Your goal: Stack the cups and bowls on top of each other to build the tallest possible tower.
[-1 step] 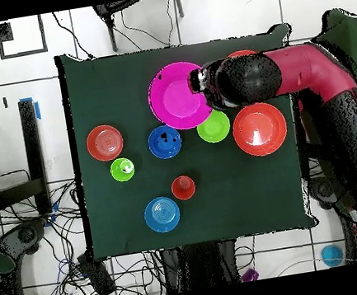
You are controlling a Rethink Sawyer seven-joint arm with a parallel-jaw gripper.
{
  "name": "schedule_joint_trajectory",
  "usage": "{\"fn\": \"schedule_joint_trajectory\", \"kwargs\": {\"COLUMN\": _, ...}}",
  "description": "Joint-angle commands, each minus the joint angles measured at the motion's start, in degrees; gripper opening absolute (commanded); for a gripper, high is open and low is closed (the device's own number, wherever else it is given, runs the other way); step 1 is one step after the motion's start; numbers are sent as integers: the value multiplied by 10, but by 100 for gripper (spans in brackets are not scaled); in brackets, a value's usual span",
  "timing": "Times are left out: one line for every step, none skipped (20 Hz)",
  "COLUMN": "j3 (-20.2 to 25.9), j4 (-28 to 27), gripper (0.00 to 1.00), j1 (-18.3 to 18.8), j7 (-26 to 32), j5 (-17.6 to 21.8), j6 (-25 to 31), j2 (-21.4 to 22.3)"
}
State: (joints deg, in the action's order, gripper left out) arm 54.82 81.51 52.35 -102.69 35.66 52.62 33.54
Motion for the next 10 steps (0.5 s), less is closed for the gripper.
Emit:
{"fn": "schedule_joint_trajectory", "kwargs": {"j3": -1, "j4": -149, "gripper": 100, "j1": -38, "j7": 272, "j5": 22, "j6": 91, "j2": -85}}
{"fn": "schedule_joint_trajectory", "kwargs": {"j3": -2, "j4": -159, "gripper": 100, "j1": -42, "j7": 272, "j5": 20, "j6": 95, "j2": -89}}
{"fn": "schedule_joint_trajectory", "kwargs": {"j3": -2, "j4": -161, "gripper": 100, "j1": -43, "j7": 276, "j5": 20, "j6": 96, "j2": -90}}
{"fn": "schedule_joint_trajectory", "kwargs": {"j3": -3, "j4": -168, "gripper": 100, "j1": -46, "j7": 282, "j5": 20, "j6": 102, "j2": -92}}
{"fn": "schedule_joint_trajectory", "kwargs": {"j3": -5, "j4": -171, "gripper": 100, "j1": -48, "j7": 283, "j5": 19, "j6": 103, "j2": -93}}
{"fn": "schedule_joint_trajectory", "kwargs": {"j3": -7, "j4": -174, "gripper": 100, "j1": -49, "j7": 284, "j5": 18, "j6": 105, "j2": -93}}
{"fn": "schedule_joint_trajectory", "kwargs": {"j3": -8, "j4": -173, "gripper": 100, "j1": -49, "j7": 285, "j5": 17, "j6": 103, "j2": -93}}
{"fn": "schedule_joint_trajectory", "kwargs": {"j3": -10, "j4": -172, "gripper": 100, "j1": -49, "j7": 285, "j5": 15, "j6": 103, "j2": -92}}
{"fn": "schedule_joint_trajectory", "kwargs": {"j3": -13, "j4": -171, "gripper": 100, "j1": -49, "j7": 285, "j5": 14, "j6": 104, "j2": -90}}
{"fn": "schedule_joint_trajectory", "kwargs": {"j3": -14, "j4": -167, "gripper": 100, "j1": -47, "j7": 286, "j5": 13, "j6": 102, "j2": -89}}
